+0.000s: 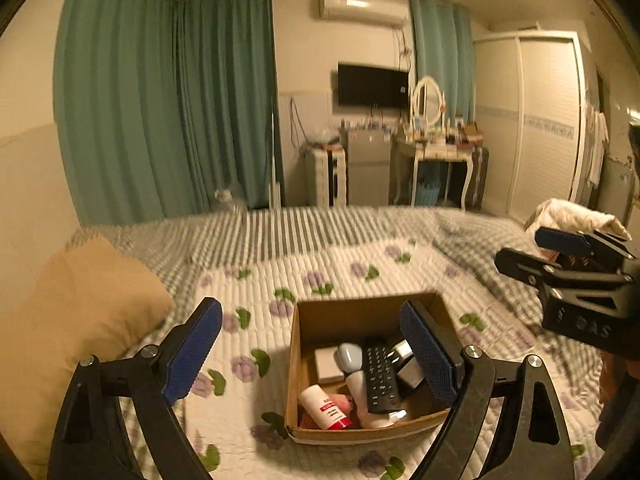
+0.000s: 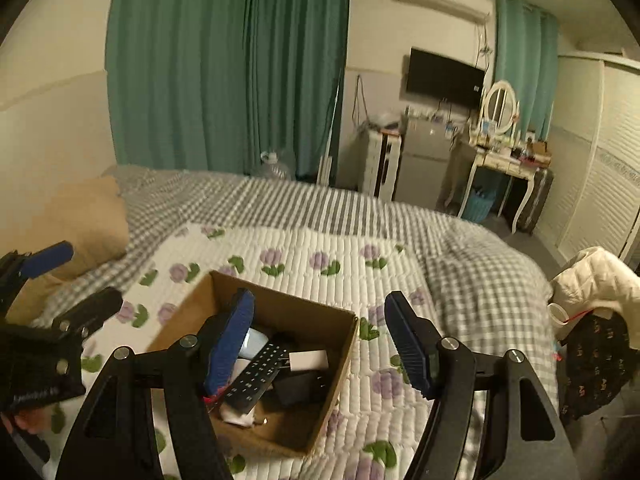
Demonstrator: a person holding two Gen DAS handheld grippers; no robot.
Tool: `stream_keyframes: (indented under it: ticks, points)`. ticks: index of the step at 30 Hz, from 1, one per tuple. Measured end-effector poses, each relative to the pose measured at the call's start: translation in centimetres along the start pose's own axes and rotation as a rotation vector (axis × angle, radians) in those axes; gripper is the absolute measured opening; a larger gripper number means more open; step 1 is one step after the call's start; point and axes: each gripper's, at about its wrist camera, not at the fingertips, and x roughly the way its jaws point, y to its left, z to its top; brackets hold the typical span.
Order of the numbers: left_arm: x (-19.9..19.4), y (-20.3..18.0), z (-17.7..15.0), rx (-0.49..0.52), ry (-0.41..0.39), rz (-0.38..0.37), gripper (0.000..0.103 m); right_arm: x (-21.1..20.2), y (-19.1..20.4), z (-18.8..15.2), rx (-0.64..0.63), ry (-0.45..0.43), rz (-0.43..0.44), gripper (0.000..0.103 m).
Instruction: Organize rigid objects
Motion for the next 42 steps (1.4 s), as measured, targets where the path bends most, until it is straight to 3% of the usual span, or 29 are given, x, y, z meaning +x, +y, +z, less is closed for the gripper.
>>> stream_keyframes:
  ticks: [2, 9, 12, 15, 23, 42]
  points:
    - [-2.3, 0.0, 0.3, -0.003, -0.058, 0.010, 0.103, -2.6, 0.3, -0.1, 0.003, -0.041, 0.001, 0.075]
    - [-6.9, 0.0, -0.8, -0.041, -0.173, 0.029, 0.103, -8.9, 1.1, -2.3, 0.067, -0.178, -0.021, 0.103]
    - [-7.5, -0.2, -2.1, -0.036, -0.180, 0.012, 0.103, -10.0, 1.3, -4.0, 0.065, -0.238, -0.061, 0.103]
    - [-7.7, -0.5, -4.0, -0.021, -0.221, 0.016, 0.103, -9.7, 1.1, -6.3, 0.064, -0.272, -0.046, 0.103]
    - [-5.8, -1.1, -9.0, -0.027, -0.170, 0.012, 0.103, -6.4, 0.6, -10.9, 0.081, -0.213, -0.069, 0.103]
    - [-6.0, -0.9, -10.7, -0.011, -0.130, 0.031, 0.103, -5.5, 1.1, -11.8, 0.069, -0.192, -0.091, 0.103]
